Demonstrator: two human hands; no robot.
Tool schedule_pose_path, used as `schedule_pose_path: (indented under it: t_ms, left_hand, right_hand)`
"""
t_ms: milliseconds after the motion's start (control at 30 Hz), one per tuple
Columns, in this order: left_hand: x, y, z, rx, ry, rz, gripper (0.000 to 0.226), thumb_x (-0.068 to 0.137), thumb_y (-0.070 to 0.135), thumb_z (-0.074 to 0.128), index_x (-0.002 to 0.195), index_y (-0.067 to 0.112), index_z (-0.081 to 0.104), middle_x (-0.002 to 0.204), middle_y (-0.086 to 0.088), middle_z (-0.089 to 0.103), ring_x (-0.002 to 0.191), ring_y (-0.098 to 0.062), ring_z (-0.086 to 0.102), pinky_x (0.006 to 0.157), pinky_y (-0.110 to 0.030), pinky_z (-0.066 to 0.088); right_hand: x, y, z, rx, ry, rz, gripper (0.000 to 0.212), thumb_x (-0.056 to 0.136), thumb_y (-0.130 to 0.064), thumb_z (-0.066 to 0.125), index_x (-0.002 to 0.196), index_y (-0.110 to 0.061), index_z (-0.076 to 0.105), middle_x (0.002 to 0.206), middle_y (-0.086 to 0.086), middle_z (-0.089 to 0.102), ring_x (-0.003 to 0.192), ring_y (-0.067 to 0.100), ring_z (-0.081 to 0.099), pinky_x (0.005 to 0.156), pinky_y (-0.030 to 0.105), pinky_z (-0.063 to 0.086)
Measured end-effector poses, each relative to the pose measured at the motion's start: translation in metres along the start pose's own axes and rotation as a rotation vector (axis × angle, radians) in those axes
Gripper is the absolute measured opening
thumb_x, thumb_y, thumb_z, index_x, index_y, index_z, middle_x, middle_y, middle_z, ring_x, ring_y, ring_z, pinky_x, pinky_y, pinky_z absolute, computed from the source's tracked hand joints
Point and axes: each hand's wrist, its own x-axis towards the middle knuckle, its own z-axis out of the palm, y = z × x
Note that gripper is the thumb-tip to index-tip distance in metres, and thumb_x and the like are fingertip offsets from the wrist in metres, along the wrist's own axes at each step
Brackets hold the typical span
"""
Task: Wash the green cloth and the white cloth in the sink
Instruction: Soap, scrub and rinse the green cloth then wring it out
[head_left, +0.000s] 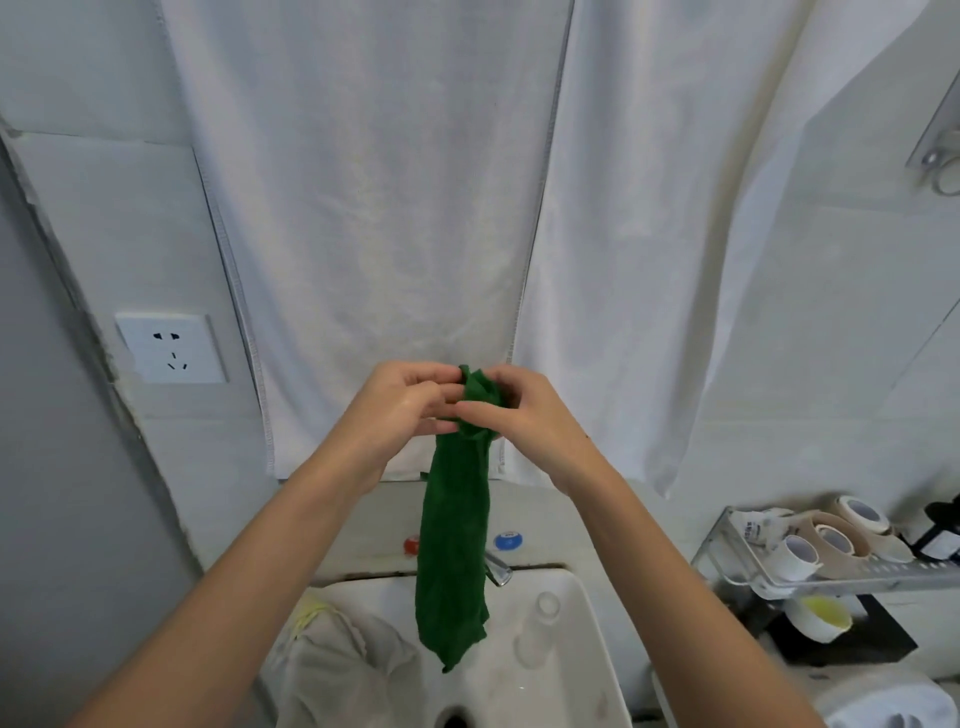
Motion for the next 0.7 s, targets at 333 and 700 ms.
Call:
schedule_pose_path:
  t_ms: [333, 700]
  left_hand:
    - [-0.001, -0.008, -0.006, 0.084, -0.132, 0.040, 0.025, 0.091, 0.000, 0.050, 0.103, 0.015, 0.066, 0.090, -0.002, 0.075, 0.087, -0.011, 0.071, 0.076, -0.027, 0.057]
    - [0.014, -0.046, -0.014, 0.198, -0.367, 0.015, 0.033, 0.093, 0.019, 0.058, 0.125, 0.027, 0.058, 0.119, 0.007, 0.066, 0.113, -0.007, 0.059, 0.101, -0.034, 0.045]
  right_hand:
    - [0.002, 0.006, -0.006, -0.302, 0.011, -0.054, 0.020, 0.095, -0.013, 0.053, 0.084, -0.002, 0.067, 0.068, 0.007, 0.057, 0.063, 0.015, 0.051, 0.062, 0.032, 0.042]
    - [0.001, -0.013, -0.039, 0.004, -0.063, -0.059, 0.034, 0.086, 0.012, 0.043, 0.067, -0.009, 0.063, 0.056, -0.010, 0.058, 0.055, 0.003, 0.053, 0.053, 0.011, 0.038]
